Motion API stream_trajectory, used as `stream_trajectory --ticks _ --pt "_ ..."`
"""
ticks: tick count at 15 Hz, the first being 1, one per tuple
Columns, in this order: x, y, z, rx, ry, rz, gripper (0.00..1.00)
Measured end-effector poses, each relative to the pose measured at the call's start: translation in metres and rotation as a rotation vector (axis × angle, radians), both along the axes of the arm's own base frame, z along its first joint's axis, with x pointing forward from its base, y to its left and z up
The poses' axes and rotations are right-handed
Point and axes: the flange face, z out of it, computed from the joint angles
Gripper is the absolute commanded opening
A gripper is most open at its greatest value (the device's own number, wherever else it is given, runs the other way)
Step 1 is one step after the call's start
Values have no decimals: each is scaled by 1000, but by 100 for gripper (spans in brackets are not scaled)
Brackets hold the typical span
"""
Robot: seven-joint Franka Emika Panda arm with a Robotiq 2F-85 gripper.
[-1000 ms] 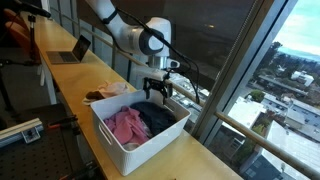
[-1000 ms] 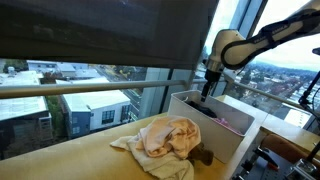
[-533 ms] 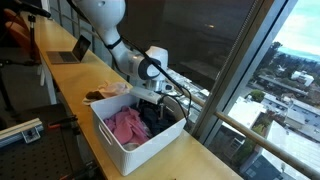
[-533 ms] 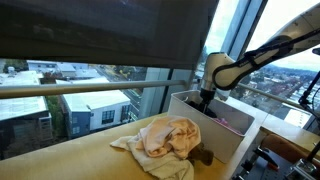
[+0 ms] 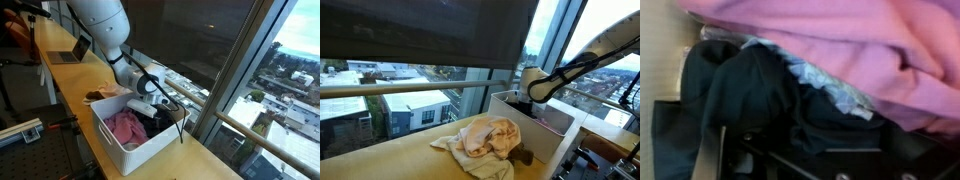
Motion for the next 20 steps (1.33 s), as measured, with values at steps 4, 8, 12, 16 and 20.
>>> stream_trajectory --ticks 4,8,12,16,20 --pt "0 0 12 0 -12 0 30" --pt "-4 -3 47 1 -42 -6 1" --pt "-12 -17 101 12 -92 -46 4" --pt "-17 -24 190 26 -175 -84 4" --pt "-23 7 292 51 -300 -42 4"
